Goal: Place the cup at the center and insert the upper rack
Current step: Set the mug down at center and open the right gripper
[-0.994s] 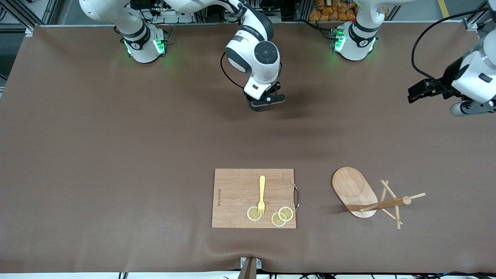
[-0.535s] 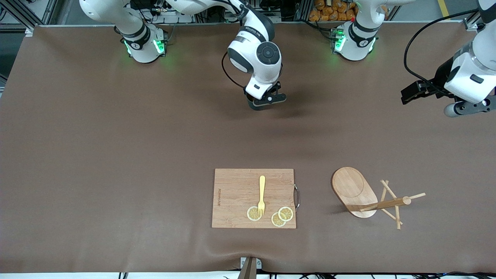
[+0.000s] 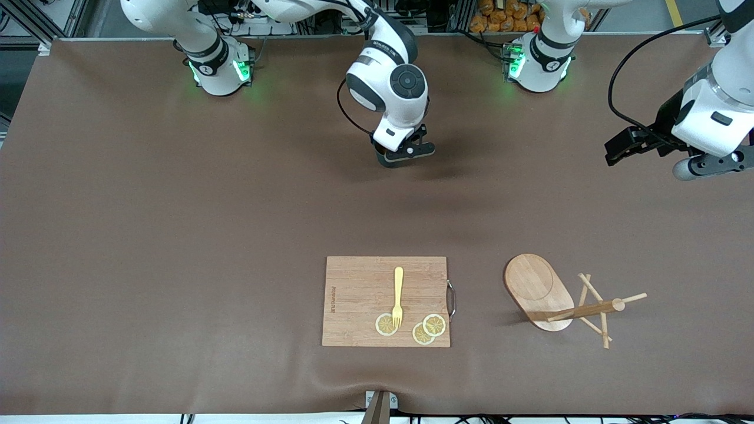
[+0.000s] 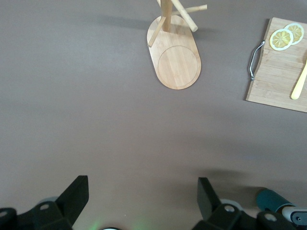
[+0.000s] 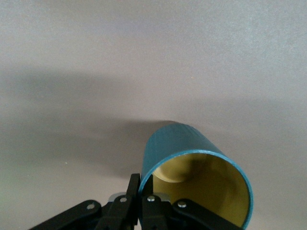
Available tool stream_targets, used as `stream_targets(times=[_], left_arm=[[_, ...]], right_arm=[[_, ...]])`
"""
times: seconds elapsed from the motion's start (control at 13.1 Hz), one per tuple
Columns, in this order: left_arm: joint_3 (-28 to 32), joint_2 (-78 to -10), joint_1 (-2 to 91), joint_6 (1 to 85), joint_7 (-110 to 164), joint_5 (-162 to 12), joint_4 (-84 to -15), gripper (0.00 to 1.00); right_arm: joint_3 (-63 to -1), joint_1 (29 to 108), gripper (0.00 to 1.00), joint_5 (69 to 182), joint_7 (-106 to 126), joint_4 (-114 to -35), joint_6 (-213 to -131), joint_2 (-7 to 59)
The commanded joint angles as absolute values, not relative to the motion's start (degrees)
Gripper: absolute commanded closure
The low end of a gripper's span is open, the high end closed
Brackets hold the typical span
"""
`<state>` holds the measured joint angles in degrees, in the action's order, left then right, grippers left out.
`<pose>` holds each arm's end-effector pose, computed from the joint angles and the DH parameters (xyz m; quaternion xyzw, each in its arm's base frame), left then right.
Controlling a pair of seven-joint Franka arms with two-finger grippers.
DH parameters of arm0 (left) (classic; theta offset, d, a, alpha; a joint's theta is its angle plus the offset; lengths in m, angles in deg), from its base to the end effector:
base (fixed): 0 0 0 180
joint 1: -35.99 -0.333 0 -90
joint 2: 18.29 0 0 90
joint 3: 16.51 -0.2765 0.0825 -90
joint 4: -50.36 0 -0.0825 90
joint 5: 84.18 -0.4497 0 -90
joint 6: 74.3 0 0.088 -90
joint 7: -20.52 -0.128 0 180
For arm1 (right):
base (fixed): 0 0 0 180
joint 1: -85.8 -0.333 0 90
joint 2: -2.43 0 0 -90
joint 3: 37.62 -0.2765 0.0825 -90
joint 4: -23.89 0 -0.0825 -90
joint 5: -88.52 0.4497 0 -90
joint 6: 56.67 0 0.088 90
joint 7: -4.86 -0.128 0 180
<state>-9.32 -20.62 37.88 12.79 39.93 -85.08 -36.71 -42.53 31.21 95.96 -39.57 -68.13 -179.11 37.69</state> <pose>0.6179 -0.0954 0.5619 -0.9957 -0.0902 0.0181 0.0101 0.3575 0.6162 0.1717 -0.9923 -0.0871 0.0872 0.0155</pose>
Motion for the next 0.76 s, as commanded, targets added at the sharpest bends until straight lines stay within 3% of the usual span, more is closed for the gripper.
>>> stream_targets(times=[0.0,0.08,0.15,0.38,0.69], left_arm=[[-8.77,-20.84,37.66,13.67,40.64,-85.06,-36.21,0.0],[-8.77,-20.84,37.58,13.67,40.64,-85.06,-36.21,0.0],[-8.77,-20.84,37.66,13.67,40.64,-85.06,-36.21,0.0],[-8.69,-20.84,37.84,13.59,40.73,-84.97,-36.39,0.0],[-8.69,-20.58,40.46,12.28,40.73,-84.97,-36.56,0.0]], right_arm=[[-42.01,30.43,0.96,95.55,-39.7,-66.63,-181.28,39.34],[-42.01,30.08,0.95,95.55,-39.7,-66.63,-181.47,39.43],[-42.01,29.99,0.89,95.55,-39.61,-66.63,-181.47,39.43],[-42.01,29.99,0.59,92.75,-39.7,-66.63,-181.47,39.43],[-42.01,30.43,0.34,92.91,-39.53,-66.46,-181.47,39.08]])
